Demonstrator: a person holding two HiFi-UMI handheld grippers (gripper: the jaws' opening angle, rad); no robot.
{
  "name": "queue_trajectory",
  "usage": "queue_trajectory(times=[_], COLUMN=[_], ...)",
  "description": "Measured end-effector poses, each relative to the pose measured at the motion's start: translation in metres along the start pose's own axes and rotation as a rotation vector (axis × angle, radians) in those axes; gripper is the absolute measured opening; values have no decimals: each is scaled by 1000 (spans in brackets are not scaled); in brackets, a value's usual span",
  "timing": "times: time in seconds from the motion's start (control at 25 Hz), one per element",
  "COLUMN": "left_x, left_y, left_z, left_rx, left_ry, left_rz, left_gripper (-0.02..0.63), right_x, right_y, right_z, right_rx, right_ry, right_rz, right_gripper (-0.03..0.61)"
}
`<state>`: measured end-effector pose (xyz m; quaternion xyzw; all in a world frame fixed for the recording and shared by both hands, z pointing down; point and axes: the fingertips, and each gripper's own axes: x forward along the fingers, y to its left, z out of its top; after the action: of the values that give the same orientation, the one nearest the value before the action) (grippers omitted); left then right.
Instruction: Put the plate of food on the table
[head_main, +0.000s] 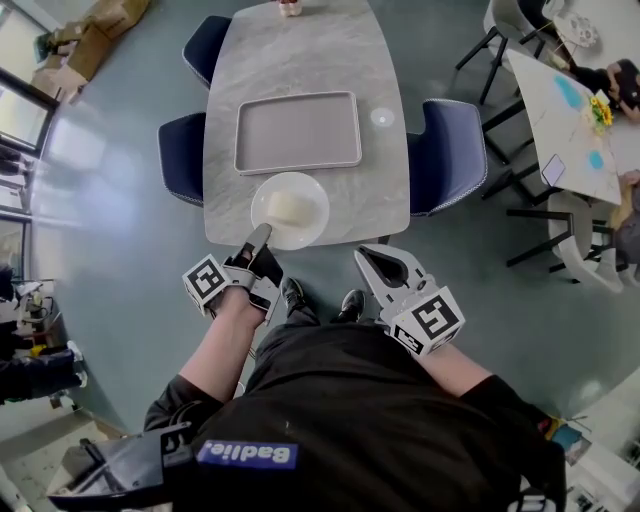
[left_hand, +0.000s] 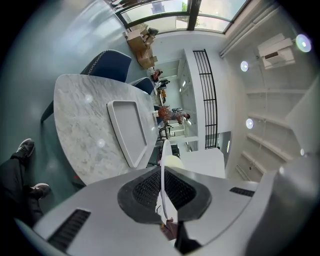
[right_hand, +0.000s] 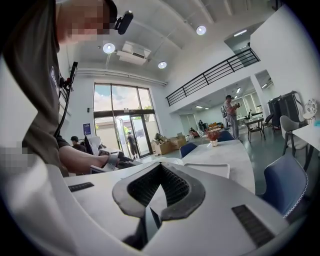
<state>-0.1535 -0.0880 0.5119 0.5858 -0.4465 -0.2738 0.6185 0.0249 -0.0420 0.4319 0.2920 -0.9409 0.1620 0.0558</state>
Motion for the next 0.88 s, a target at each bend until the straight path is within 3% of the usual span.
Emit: queue_trajectory(times=[0.88], left_x=[52], left_y=[29], left_z=[70], left_rx=[13], left_ry=[64], left_rz=[39], left_gripper=[15], right_x=[35], right_y=[7], right_z=[-4], right_rx=[27], right_ry=[38], right_rz=[-113], right_gripper=[11])
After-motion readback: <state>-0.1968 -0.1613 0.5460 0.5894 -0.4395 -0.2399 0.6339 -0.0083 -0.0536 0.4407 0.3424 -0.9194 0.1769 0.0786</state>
